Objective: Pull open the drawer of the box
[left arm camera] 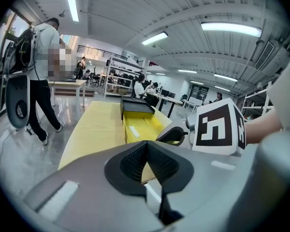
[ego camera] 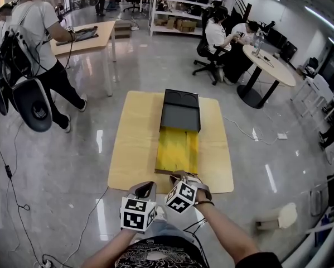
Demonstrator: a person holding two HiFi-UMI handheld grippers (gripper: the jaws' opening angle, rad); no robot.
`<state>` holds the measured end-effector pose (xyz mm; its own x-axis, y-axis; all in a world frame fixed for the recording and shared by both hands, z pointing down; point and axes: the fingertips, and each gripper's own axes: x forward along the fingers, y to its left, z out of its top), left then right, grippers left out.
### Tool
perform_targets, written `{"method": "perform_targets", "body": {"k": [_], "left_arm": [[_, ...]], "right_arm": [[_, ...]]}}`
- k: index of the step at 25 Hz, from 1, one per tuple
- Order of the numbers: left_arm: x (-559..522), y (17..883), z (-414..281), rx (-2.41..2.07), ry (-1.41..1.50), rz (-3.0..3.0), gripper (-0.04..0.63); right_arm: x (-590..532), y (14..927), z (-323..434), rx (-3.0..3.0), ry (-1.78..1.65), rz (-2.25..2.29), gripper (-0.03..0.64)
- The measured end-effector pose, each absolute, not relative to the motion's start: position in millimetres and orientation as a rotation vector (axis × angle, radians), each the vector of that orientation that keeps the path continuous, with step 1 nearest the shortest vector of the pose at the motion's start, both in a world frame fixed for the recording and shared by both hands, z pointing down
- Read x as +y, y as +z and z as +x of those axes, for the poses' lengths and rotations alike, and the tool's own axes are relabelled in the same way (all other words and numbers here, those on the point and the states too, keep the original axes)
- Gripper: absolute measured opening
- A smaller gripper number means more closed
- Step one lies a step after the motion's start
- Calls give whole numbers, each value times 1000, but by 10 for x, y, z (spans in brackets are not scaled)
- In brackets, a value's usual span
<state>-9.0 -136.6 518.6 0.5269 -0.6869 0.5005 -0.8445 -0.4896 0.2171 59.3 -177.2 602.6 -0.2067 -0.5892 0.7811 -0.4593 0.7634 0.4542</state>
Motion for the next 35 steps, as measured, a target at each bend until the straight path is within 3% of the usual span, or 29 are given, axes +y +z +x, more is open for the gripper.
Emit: {"method": "perform_targets", "body": {"k": [22,35], "left_arm": [[-1552,5087,-106,-1262,477,2392,18],[-1475,4956,-22,-1202,486,2439,18]], "right_arm": [[-1654,5351,308,-2213,355,1280,6],[-1527,5016,335,-2291,458,1384,6]]}}
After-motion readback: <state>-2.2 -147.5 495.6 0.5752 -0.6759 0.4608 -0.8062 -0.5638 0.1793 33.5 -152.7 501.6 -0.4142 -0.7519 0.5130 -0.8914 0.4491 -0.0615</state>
